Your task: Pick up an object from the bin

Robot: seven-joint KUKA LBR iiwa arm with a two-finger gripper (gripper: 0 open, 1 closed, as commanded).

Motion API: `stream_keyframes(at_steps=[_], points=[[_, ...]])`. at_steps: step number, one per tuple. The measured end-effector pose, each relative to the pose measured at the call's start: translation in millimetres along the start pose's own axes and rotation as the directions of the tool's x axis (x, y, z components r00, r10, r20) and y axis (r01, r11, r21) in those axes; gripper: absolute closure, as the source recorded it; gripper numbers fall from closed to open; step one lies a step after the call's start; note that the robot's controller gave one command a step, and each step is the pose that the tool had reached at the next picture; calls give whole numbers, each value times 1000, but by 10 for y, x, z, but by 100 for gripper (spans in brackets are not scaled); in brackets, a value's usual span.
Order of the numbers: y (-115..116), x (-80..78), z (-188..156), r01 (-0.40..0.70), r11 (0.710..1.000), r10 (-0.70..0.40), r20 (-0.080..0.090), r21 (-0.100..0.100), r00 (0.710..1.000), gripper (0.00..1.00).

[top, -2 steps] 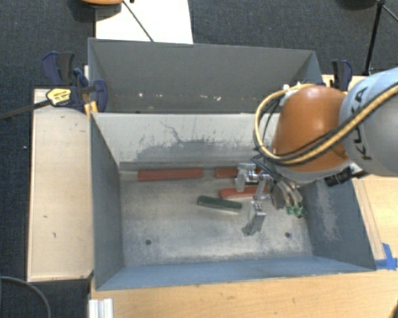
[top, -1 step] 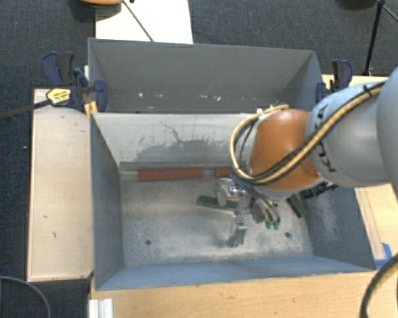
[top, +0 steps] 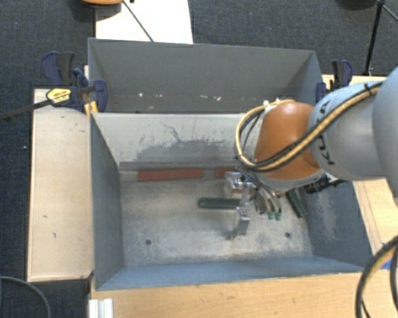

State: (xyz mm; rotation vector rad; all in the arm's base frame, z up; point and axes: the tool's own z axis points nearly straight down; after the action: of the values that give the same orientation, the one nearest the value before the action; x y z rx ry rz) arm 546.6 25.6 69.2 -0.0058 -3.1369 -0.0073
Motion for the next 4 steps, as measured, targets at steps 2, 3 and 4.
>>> stream_keyframes(at_steps=[2,3,4], points=[[718,-128,-15,-102,995,102,9,2,995,100],[715,314,-1185,-69,998,69,7,3,998,100],[715,314,-1184,-69,998,69,7,3,998,100]])
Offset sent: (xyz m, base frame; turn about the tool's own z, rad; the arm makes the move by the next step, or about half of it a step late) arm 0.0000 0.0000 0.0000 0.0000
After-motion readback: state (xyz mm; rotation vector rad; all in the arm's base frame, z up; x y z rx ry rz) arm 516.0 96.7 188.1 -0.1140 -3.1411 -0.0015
